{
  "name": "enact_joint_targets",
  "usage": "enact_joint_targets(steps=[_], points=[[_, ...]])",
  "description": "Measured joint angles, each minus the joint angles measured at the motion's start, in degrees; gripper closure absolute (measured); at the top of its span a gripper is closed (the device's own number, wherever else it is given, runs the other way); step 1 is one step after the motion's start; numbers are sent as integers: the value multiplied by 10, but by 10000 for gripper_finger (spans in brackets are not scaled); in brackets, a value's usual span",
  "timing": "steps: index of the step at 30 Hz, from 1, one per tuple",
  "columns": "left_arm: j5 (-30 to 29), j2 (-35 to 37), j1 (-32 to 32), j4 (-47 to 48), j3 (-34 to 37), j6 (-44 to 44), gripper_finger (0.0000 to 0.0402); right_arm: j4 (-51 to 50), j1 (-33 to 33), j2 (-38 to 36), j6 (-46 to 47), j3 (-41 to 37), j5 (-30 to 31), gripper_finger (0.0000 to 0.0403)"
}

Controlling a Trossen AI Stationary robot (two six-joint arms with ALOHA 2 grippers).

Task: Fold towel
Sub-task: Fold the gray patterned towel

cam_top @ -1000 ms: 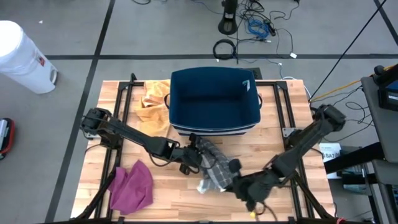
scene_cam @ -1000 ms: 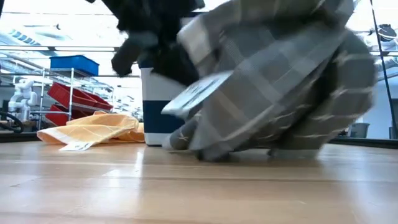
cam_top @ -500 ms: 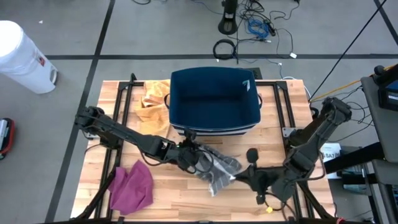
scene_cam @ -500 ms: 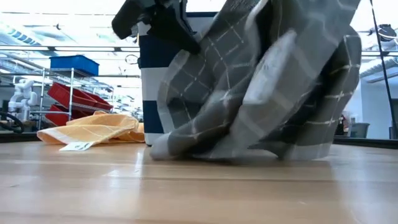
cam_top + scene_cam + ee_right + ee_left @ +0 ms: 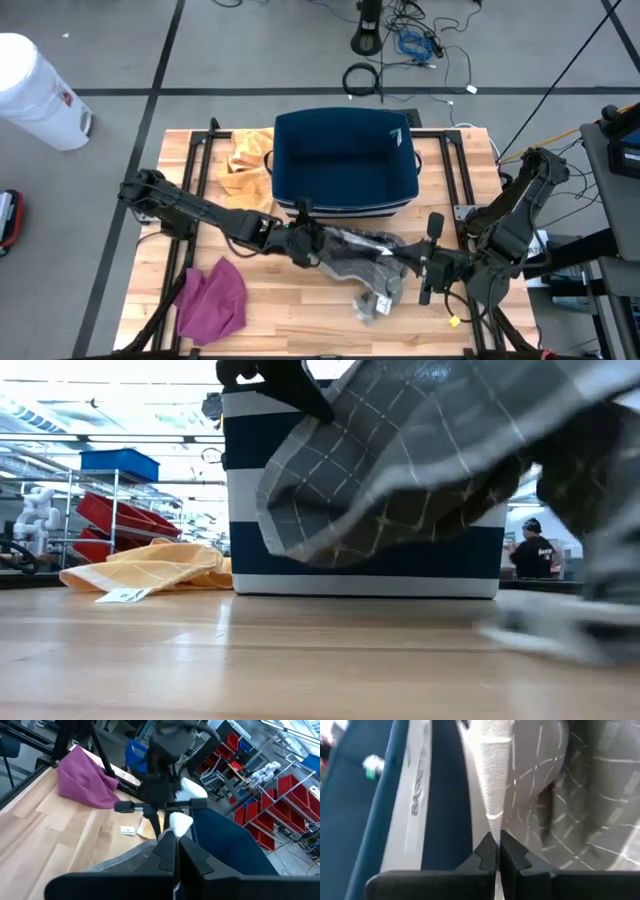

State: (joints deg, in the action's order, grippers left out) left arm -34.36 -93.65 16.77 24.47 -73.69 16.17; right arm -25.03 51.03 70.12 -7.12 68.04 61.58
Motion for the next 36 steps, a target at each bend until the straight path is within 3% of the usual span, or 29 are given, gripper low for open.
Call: enact_joint_targets(steps=[12, 17, 20, 25, 36], points=[[-27, -1, -10, 8, 3, 6, 237, -14, 1, -23, 1, 0, -14, 403], [-46, -1, -12, 46, 3, -9, 228, -87, -1, -18, 94, 1, -78, 403], [-56, -1, -21, 81, 2, -41, 228, -122, 2, -8, 126, 0, -67, 403], [-21, 3, -42, 91, 5, -95, 228, -123, 13, -10, 124, 0, -29, 403], [-13, 1, -27, 60, 14, -101, 227, -164, 15, -32, 127, 0, 2, 403]])
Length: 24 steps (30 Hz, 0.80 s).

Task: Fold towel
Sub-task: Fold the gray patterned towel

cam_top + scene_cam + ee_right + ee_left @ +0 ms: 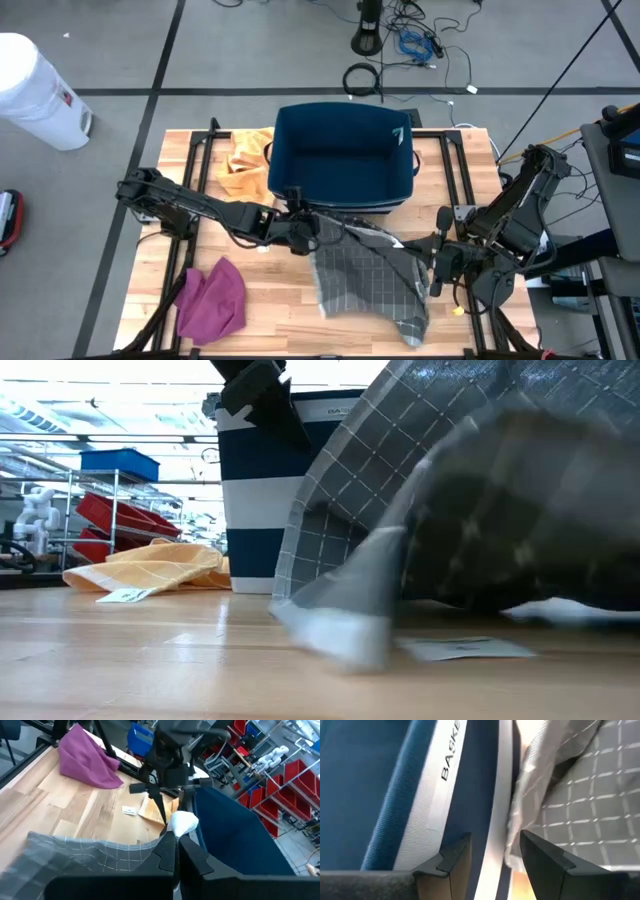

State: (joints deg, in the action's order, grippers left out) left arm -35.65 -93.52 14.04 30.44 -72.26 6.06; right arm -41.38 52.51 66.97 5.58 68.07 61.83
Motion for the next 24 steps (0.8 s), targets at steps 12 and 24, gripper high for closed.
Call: enact_joint_targets(steps=[12, 24], points=[[360, -10, 44, -14, 3, 9, 227, -142, 0, -4, 215, 0, -114, 403], [387, -19, 109, -186, 136, 3, 227, -141, 0, 26, 238, 0, -144, 403]])
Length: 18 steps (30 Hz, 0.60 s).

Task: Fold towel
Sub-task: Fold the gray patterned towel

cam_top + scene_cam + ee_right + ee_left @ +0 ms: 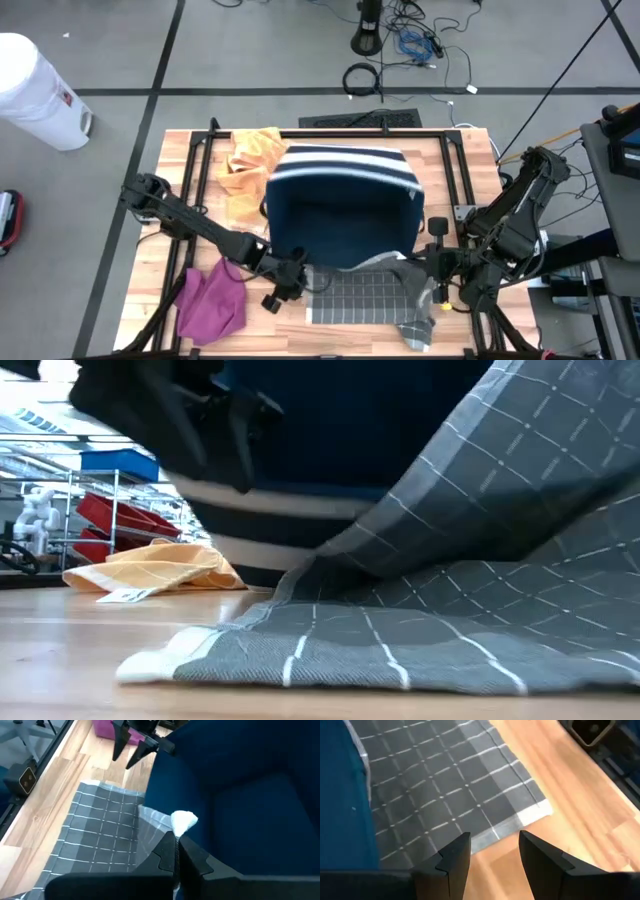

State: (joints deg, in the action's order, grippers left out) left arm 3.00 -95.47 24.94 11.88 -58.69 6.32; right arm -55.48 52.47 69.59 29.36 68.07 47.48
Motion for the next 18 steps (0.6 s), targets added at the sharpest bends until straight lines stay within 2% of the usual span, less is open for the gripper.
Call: enact_joint_targets(steps=[3, 6, 13, 18], points=[[17, -15, 16, -90, 27, 5, 227, 12, -3, 0, 0, 0, 1, 403], [23, -43, 25, -120, 38, 15, 227, 20, -7, 1, -9, 0, 3, 403], [-38, -72, 33, -118, 38, 17, 227, 26, -22, 7, -14, 0, 1, 403], [-44, -49, 32, -118, 37, 24, 227, 29, -23, 6, -20, 0, 0, 403]])
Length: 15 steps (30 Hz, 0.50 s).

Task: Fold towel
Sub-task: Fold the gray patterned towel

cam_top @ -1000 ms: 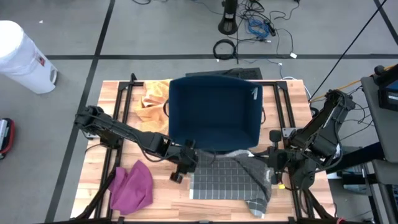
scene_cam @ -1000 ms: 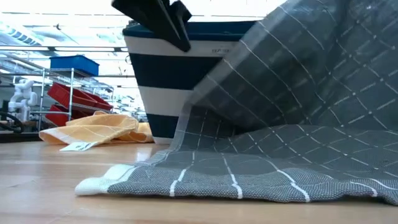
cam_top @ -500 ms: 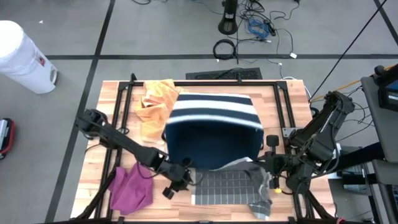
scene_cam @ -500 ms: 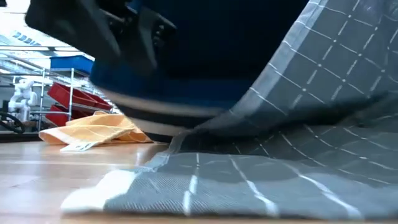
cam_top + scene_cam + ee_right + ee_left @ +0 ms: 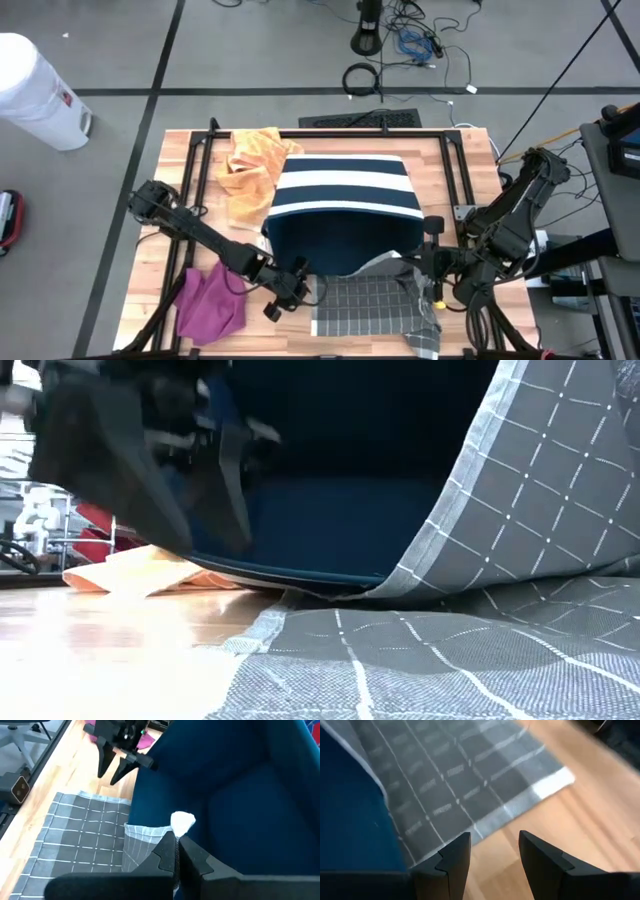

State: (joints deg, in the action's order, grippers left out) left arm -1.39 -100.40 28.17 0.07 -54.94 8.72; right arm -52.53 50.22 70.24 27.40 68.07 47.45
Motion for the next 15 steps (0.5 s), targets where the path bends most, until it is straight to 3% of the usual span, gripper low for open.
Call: enact_joint_targets(steps=[4, 9, 15], points=[[-23, 34, 4, 31, -20, 24, 227, 3, 0, 0, -1, 0, -12, 403], [-135, 86, 1, 106, -44, 82, 227, 5, 0, 0, 3, 0, -12, 403], [-184, 149, -31, 96, -51, 124, 227, 14, 2, 0, 7, 0, -14, 403]])
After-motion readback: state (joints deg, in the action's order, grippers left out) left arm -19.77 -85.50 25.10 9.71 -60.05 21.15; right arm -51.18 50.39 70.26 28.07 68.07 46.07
